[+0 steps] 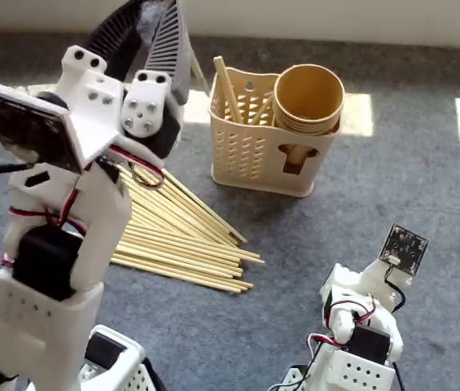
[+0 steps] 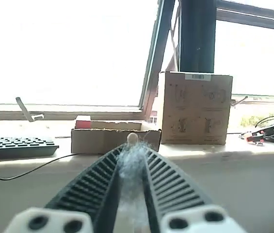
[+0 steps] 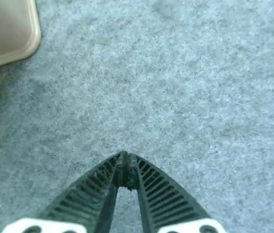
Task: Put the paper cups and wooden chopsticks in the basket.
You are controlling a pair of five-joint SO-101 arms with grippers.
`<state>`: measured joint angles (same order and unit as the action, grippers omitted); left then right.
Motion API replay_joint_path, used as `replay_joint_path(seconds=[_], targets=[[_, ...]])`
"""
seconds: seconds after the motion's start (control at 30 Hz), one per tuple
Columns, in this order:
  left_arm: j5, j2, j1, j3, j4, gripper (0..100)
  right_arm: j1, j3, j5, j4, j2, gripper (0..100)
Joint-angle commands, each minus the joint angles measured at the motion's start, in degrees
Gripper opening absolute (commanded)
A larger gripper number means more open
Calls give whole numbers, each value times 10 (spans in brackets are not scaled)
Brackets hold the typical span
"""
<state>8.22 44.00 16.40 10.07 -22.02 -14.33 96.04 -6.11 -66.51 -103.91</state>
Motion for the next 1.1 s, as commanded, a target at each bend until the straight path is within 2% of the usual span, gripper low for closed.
replay_joint_path(seconds=[0.0, 0.3, 0.57, 0.73, 0.87, 1.07], targets=[[49, -15, -28, 14, 56, 6, -5, 56, -6, 16, 3, 5], [68, -105, -29, 21, 87, 6, -5, 56, -6, 15, 3, 5], [64, -141, -14, 20, 84, 10, -5, 56, -6, 15, 3, 5], [38, -141, 11, 21, 69, 104, -5, 56, -6, 15, 3, 5], [11, -139, 30, 15, 51, 109, -6, 56, -6, 15, 3, 5], [12, -138, 26, 15, 50, 109, -7, 56, -6, 15, 3, 5]])
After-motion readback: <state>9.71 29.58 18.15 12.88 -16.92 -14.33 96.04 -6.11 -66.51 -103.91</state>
